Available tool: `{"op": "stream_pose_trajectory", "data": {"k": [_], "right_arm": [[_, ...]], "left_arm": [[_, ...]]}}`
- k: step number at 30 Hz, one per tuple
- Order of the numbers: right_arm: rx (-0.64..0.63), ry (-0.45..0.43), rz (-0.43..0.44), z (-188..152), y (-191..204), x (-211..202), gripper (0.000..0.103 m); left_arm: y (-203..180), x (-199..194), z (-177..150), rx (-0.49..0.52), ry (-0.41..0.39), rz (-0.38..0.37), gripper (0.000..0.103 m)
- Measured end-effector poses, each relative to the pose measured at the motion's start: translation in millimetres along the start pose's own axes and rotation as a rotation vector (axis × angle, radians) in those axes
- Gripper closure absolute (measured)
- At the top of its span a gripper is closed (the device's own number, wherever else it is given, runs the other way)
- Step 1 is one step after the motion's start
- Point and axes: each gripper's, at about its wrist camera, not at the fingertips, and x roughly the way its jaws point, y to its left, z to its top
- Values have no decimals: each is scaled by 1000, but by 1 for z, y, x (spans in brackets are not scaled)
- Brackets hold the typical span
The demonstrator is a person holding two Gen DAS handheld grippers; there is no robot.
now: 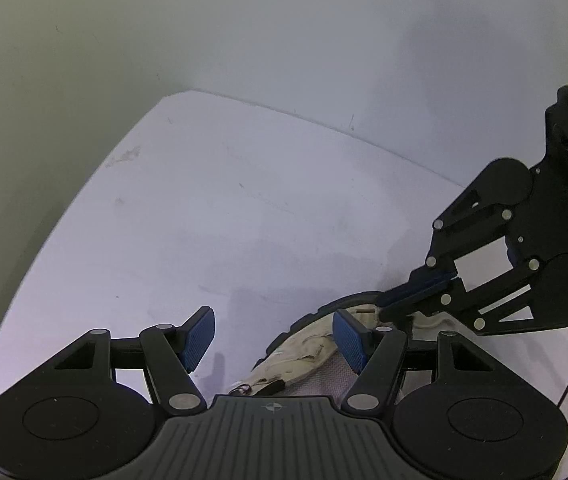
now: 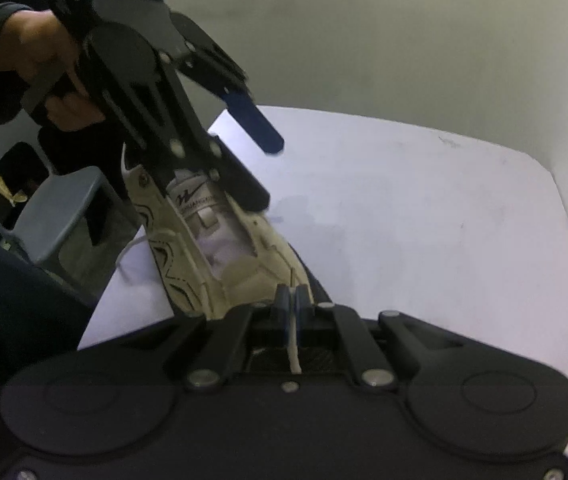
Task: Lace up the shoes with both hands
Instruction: 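Bring the held lace end to the sneaker eyelets with the right gripper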
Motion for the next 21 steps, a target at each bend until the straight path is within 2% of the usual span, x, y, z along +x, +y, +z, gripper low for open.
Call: {"op": "stream_pose_trajectory", "data": {"k": [7,18,21], "right_arm": [[-77,-4,52,7,8,4,102],[-102,-23,64,17,4,-2,102],[-93,-34,71,23,3,12,102]], "left_arm": [[2,9,-6,-42,12,-15,43],[6,5,-9,-57,3,-7,43],[9,2,-8,-66,-4,-1,43]]}}
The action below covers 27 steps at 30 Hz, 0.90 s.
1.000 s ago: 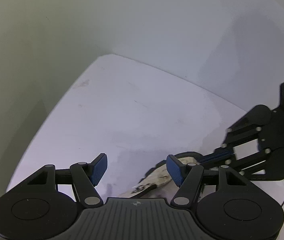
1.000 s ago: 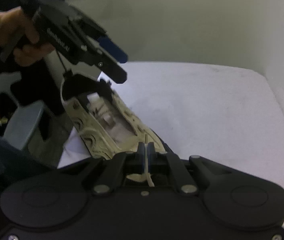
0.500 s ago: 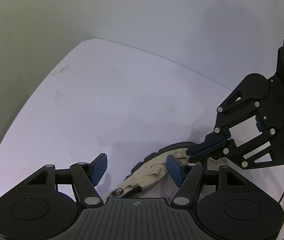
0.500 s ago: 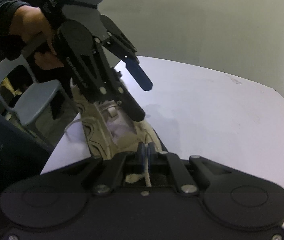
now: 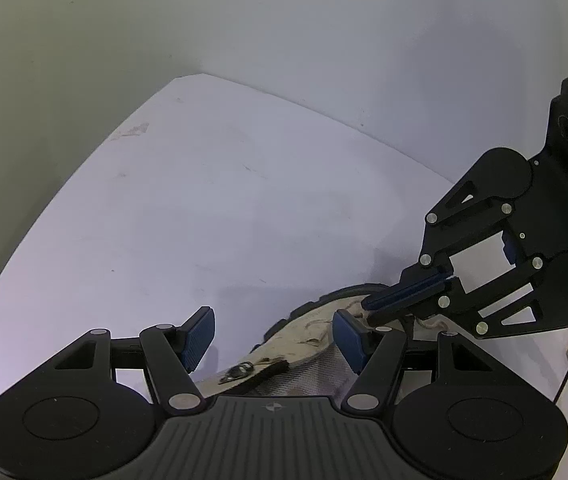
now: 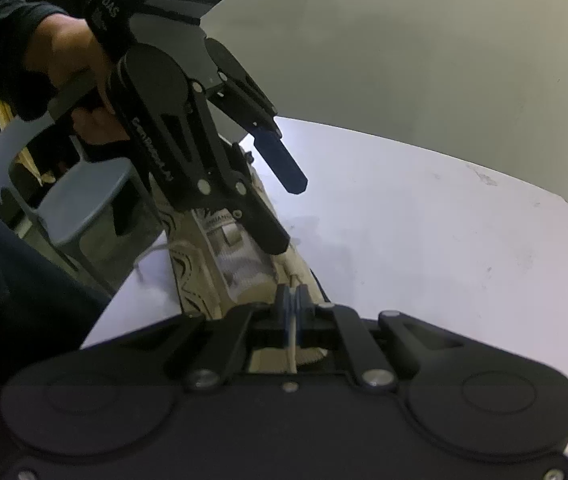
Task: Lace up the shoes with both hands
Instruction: 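Bring the held lace end to the sneaker eyelets with the right gripper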
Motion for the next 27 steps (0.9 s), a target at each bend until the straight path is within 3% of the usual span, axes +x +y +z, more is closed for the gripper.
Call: {"op": "stream_pose_trajectory", "data": {"k": [16,20,27], "right_arm": [[-81,-33,0,2,-3,14,100],[-85,-40,-6,-4,-4,6,83],[-29,-23,21,-8,-16,-2,87]], "left_arm": [[-4,-14,-1,117,-47,-21,55],[-15,-12,-3,212,-57,-29,55],[-14,-1,1,164,-52,-51,55]]}}
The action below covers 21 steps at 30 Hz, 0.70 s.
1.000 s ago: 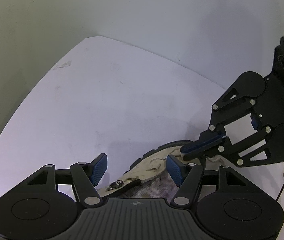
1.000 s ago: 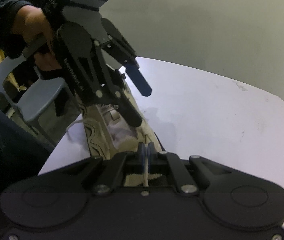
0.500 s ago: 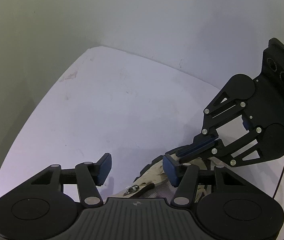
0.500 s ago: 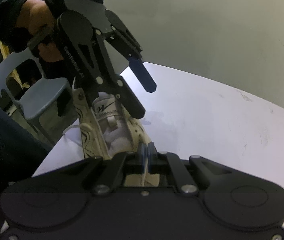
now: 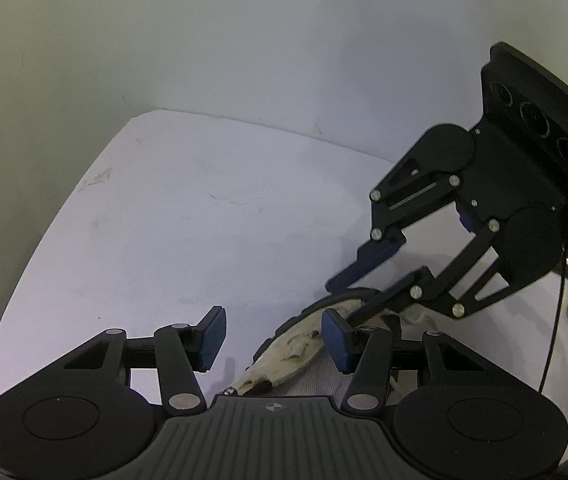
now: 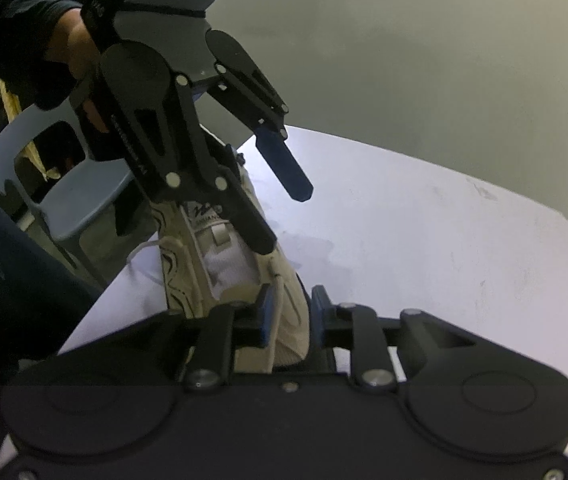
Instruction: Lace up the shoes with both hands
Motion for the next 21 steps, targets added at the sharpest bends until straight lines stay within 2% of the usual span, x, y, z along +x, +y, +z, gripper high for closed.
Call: {"op": "stream_pose_trajectory", "data": {"k": [2,5,11,21], "right_arm": [[9,4,23,0,-1,2,95],[25,-3,34,0,-2,2,102],[43,-18,14,1,0,2,102],[31,-4,-24,3,7,5,103]], "left_arm": [[1,2,0,-10,6,-5,55],[1,5,2,-4,13,-12,55],[4,14,1,-22,20,-11,55],[17,17,-3,-131,16,-6,55]]}}
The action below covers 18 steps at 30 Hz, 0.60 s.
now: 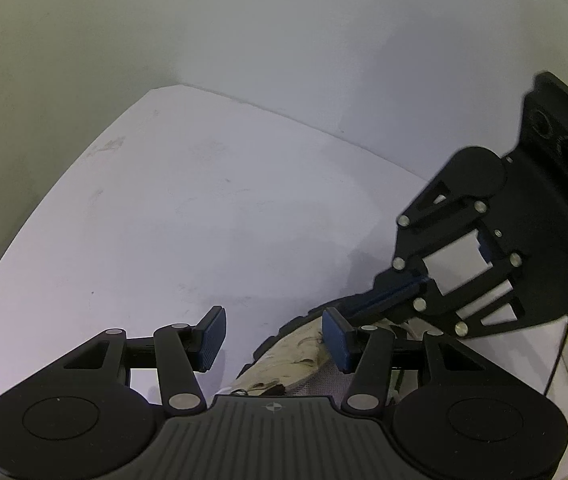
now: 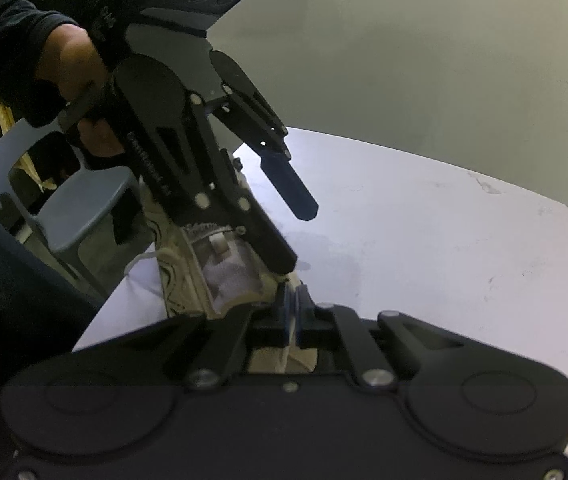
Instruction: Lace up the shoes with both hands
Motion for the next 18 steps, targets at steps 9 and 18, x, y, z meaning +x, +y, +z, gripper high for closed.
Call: {"op": "stream_pose_trajectory", "data": {"k": [9,18], "right_arm": [[-32,15,-23,4,3,0,102],[-46,23,-37,5,9,2,102]], "left_arm": [[2,1,3,-8,8,-28,56],[8,3,1,-78,8,-45,56]]}}
